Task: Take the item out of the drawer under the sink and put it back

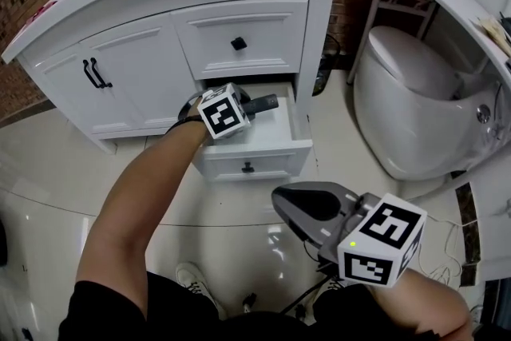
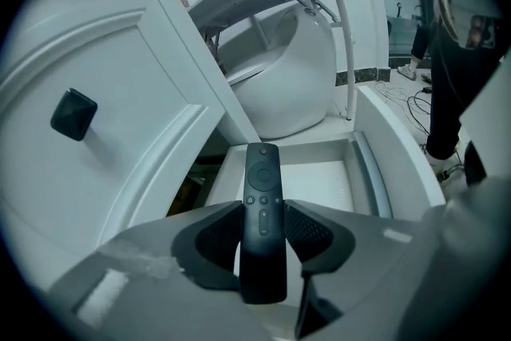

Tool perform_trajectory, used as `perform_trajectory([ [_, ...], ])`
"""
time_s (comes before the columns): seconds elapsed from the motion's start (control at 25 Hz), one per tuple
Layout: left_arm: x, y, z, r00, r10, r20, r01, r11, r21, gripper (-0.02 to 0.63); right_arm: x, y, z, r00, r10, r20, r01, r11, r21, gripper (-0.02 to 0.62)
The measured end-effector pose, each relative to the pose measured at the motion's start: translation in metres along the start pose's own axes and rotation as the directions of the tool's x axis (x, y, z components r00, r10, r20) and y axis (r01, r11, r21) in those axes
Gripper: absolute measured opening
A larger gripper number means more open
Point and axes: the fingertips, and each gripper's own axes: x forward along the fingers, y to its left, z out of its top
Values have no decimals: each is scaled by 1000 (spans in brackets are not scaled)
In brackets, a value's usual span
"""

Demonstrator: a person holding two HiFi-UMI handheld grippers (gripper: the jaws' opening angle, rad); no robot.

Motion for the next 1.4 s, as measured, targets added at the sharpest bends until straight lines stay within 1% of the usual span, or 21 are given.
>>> perform_trajectory([
  [0.12,17,-2,-2,999,-45,-22,45,999,5,169,-2,-4,0,1000,-4,1,4,1000,11,3],
  [0.4,56,-15,-26,986,-108,-128,111,994,17,169,-7,-13,-1,1000,-8,2,8,999,43,3],
  [0.56,62,-24,-23,981,-152,-121,157,987,36,169,-9,-16,-4,1000,-15,-4,16,998,53,2],
  [0.64,66,-26,-27,977,-170,-128,175,984,26,169,-10,-18,-4,1000,-18,-5,19,998,56,3],
  [0.76,69,-24,-34,975,-172,-141,174,985,4,170,-11,-20,-3,1000,-22,-3,22,998,56,3],
  [0.92,69,-20,-35,979,-170,-115,170,985,-10,178,-12,-21,-3,1000,-25,-5,25,998,56,2],
  [1.12,56,-13,-25,987,-153,-55,151,988,-36,178,-9,-19,-4,1000,-25,-8,25,999,48,3],
  [1.24,42,-7,-19,992,-123,-30,121,992,-47,164,-9,-18,-4,1000,-30,-5,30,999,38,2],
  [1.4,13,5,0,997,-66,48,70,993,-94,115,-12,-22,0,998,-57,8,57,998,25,3],
])
